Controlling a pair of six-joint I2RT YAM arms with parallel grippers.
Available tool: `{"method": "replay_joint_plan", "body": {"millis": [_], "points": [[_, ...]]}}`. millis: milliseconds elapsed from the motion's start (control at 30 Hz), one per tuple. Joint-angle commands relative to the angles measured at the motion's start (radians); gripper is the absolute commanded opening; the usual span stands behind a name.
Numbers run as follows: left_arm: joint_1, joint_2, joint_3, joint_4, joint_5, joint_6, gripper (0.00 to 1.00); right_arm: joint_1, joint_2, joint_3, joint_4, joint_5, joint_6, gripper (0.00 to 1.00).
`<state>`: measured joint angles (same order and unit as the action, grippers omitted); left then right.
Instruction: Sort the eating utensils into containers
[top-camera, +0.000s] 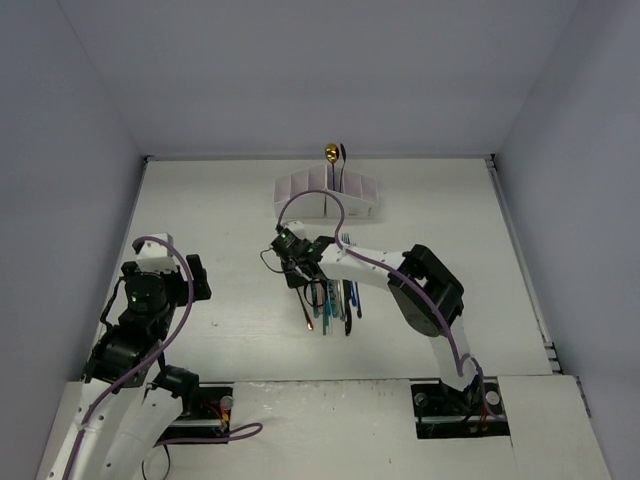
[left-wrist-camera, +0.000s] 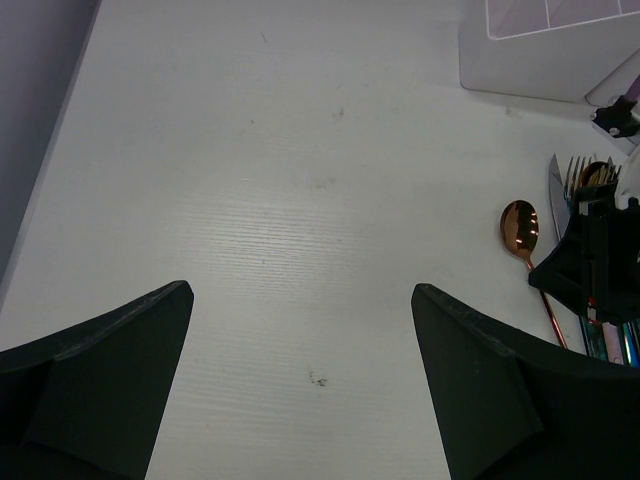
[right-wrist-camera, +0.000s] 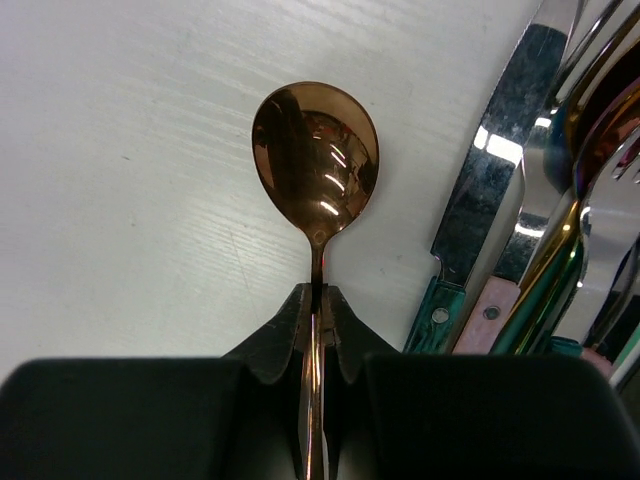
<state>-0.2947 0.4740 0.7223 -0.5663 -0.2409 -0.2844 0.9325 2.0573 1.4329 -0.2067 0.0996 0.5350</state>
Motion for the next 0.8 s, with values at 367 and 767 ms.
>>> {"method": "replay_joint_plan", "body": {"millis": [367, 767], "points": [[-0.003, -0.002, 0.003, 0.071, -0.015, 0.011, 0.90, -0.156, -0.276, 0.359, 0.137, 0.221, -0.275, 0.00], [-0.003, 0.005, 0.005, 0.072, -0.018, 0.011, 0.90, -0.396, -0.168, 0.301, 0.809, 0.192, -0.454, 0.00]]}}
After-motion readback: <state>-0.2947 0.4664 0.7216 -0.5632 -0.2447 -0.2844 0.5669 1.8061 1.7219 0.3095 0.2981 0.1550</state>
